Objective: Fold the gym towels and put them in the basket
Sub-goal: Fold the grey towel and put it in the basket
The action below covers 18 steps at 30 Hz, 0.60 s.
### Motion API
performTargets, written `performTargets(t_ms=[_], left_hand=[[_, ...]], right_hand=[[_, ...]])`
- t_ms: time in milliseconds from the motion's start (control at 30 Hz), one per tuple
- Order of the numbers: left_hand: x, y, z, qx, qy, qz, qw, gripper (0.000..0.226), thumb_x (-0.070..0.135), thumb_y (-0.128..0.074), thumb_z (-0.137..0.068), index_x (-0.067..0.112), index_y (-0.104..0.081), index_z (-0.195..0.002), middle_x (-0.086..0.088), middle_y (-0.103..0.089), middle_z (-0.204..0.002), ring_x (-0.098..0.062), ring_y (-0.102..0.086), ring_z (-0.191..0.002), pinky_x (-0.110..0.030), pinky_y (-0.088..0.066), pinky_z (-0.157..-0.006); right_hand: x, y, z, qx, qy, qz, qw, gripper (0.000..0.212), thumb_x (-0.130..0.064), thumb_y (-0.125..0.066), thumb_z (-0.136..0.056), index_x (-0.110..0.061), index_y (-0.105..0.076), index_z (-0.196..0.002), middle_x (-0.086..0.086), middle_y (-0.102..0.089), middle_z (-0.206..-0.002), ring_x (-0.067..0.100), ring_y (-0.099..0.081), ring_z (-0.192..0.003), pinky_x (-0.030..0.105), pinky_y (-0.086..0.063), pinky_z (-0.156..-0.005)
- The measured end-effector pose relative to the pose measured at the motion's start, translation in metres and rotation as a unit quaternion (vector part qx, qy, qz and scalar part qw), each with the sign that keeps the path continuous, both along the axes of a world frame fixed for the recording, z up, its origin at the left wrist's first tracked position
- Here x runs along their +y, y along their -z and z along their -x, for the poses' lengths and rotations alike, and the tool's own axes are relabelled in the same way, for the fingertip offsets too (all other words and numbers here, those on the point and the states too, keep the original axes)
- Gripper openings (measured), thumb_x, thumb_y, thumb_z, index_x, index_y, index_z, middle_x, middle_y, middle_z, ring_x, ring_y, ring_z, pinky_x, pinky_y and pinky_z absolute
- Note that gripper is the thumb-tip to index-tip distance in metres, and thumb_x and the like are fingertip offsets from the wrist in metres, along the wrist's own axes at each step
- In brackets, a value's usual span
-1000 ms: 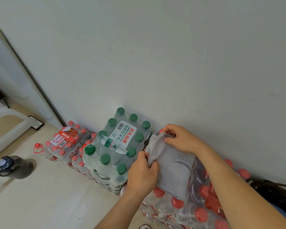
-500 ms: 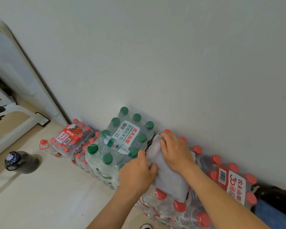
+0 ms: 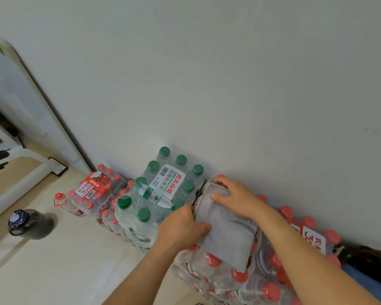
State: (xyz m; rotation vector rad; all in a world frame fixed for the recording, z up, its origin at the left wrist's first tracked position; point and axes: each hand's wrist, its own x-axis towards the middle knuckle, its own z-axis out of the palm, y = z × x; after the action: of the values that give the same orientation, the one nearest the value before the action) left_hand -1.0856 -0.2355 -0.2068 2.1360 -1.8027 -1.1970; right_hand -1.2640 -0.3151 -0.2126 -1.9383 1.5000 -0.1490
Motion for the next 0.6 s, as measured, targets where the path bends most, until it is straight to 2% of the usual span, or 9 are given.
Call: performTargets(t_ms=[67, 100, 200, 267, 333, 400, 433, 533, 600], left_hand=[[-0.004, -0.006, -0.002, 0.064, 0.008, -0.021, 0.998, 0.035, 0.049, -0.071, -0.072, 0.021, -0.061, -0.09, 0.008, -0.064, -0.074, -0.008, -0.061, -0.064, -0.026, -0.046, -0.054], [-0.006, -0.007, -0.003, 0.094, 0.014, -0.024, 0.995, 0.033, 0.045, -0.074, -0.071, 0.02, -0.064, -0.09, 0.007, -0.066, -0.075, -0.008, -0.062, -0.064, -0.025, -0.048, -0.054], [-0.004, -0.011, 0.001, 0.111, 0.057, 0.018, 0.992, 0.029, 0.034, -0.074, -0.068, 0.02, -0.062, -0.09, 0.003, -0.068, -0.085, -0.016, -0.065, -0.075, -0.03, -0.054, -0.063], [0.0, -0.013, 0.008, 0.051, 0.118, 0.101, 0.987, 0.02, 0.03, -0.067, -0.071, 0.019, -0.054, -0.082, 0.001, -0.065, -0.08, -0.022, -0.062, -0.074, -0.032, -0.049, -0.061], [0.003, -0.016, 0.017, 0.024, 0.169, 0.19, 0.967, 0.016, 0.027, -0.062, -0.075, 0.02, -0.048, -0.079, -0.001, -0.063, -0.076, -0.025, -0.058, -0.071, -0.034, -0.045, -0.061], [0.001, -0.024, 0.024, 0.023, 0.193, 0.233, 0.953, 0.017, 0.024, -0.061, -0.076, 0.023, -0.045, -0.078, -0.003, -0.064, -0.076, -0.026, -0.057, -0.068, -0.031, -0.038, -0.057], [-0.001, -0.03, 0.027, 0.023, 0.2, 0.243, 0.949, 0.016, 0.024, -0.062, -0.077, 0.021, -0.047, -0.078, -0.003, -0.064, -0.076, -0.026, -0.058, -0.068, -0.031, -0.036, -0.055], [-0.011, -0.052, 0.032, 0.007, 0.231, 0.266, 0.936, 0.012, 0.023, -0.06, -0.076, 0.022, -0.049, -0.079, -0.001, -0.063, -0.071, -0.026, -0.059, -0.067, -0.036, -0.044, -0.056], [-0.021, -0.069, 0.033, -0.013, 0.24, 0.276, 0.931, 0.017, 0.017, -0.056, -0.073, 0.026, -0.043, -0.08, 0.004, -0.058, -0.068, -0.026, -0.057, -0.068, -0.039, -0.047, -0.059]], right_hand=[[-0.006, -0.016, 0.012, -0.036, -0.004, -0.129, 0.991, 0.062, -0.033, -0.075, -0.079, -0.027, -0.047, -0.134, -0.007, -0.058, -0.119, 0.013, -0.057, -0.11, 0.036, -0.044, -0.101], [-0.007, -0.023, 0.017, -0.03, -0.014, -0.169, 0.985, 0.072, -0.03, -0.079, -0.076, -0.028, -0.043, -0.139, -0.007, -0.057, -0.124, 0.012, -0.056, -0.113, 0.035, -0.044, -0.103], [-0.005, -0.037, 0.024, -0.036, -0.051, -0.198, 0.978, 0.085, -0.018, -0.082, -0.072, -0.034, -0.036, -0.141, -0.004, -0.052, -0.131, 0.013, -0.055, -0.116, 0.031, -0.044, -0.103], [0.002, -0.046, 0.021, -0.023, -0.072, -0.149, 0.986, 0.086, -0.016, -0.081, -0.068, -0.043, -0.035, -0.136, -0.002, -0.049, -0.13, 0.015, -0.052, -0.117, 0.034, -0.045, -0.101], [0.015, -0.059, 0.014, 0.083, -0.123, -0.038, 0.988, 0.086, -0.025, -0.077, -0.066, -0.049, -0.031, -0.135, -0.006, -0.041, -0.132, 0.015, -0.039, -0.124, 0.043, -0.04, -0.103], [0.032, -0.081, 0.005, 0.198, -0.189, 0.066, 0.96, 0.081, -0.028, -0.07, -0.069, -0.051, -0.029, -0.134, -0.009, -0.031, -0.137, 0.014, -0.023, -0.132, 0.047, -0.03, -0.103], [0.039, -0.091, 0.002, 0.223, -0.217, 0.1, 0.945, 0.073, -0.026, -0.068, -0.07, -0.047, -0.034, -0.131, -0.01, -0.032, -0.135, 0.014, -0.023, -0.132, 0.047, -0.028, -0.102], [0.047, -0.122, 0.008, 0.229, -0.224, 0.127, 0.939, 0.041, -0.022, -0.062, -0.077, -0.036, -0.045, -0.111, -0.013, -0.051, -0.101, 0.014, -0.052, -0.104, 0.042, -0.033, -0.089], [0.041, -0.137, 0.022, 0.251, -0.187, 0.089, 0.946, 0.034, -0.024, -0.062, -0.078, -0.034, -0.049, -0.108, -0.011, -0.058, -0.092, 0.014, -0.057, -0.091, 0.039, -0.038, -0.085]])
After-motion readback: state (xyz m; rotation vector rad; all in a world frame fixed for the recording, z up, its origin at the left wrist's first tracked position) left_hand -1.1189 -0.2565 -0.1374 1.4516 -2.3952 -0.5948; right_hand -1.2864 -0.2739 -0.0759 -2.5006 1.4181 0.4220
